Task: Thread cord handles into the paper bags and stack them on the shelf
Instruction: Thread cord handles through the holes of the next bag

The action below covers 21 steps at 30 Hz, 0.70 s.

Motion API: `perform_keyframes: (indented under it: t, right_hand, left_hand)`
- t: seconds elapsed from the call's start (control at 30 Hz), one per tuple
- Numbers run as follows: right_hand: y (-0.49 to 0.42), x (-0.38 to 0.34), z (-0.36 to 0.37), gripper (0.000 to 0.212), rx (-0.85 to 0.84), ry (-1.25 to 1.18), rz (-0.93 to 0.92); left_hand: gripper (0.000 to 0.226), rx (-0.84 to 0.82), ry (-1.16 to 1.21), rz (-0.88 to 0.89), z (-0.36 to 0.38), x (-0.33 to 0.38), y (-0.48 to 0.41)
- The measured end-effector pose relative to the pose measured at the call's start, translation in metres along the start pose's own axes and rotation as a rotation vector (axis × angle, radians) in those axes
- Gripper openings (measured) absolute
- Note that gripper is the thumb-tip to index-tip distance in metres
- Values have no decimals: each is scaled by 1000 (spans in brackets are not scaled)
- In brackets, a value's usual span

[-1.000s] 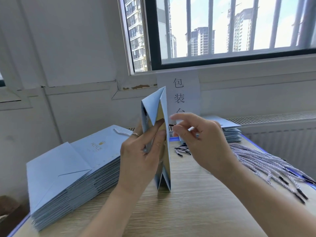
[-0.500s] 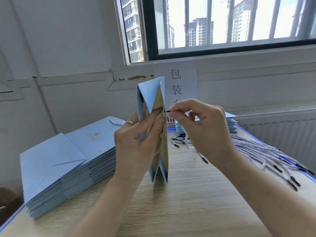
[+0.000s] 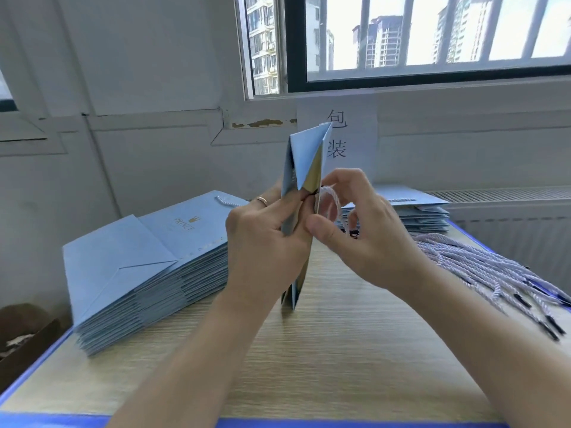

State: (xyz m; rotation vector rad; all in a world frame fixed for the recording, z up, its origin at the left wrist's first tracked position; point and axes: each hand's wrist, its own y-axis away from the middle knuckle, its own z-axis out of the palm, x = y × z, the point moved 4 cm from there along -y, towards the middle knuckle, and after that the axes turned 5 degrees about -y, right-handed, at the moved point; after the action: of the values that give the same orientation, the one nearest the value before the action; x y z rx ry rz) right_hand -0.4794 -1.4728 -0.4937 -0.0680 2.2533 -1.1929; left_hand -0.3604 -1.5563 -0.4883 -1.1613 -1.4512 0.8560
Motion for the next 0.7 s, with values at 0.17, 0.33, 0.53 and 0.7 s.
perform_keyframes:
  t: [0.17,0.33,0.53,0.7]
  right_hand:
    - [1,1,1,54,13,63,60]
    - [1,-2,0,42,82,137,35]
    - [2,-3,-6,35,170,185,8]
    - [1,5,-4,45,-111,224,176]
  left_hand:
    - [21,-50,-40,71,0,0,-1]
    - [18,-161,-133,35,5,-4,0]
    - [32,-421,-274,-91,20,-24,15]
    - [28,-504,-207,-186,15,-25,16]
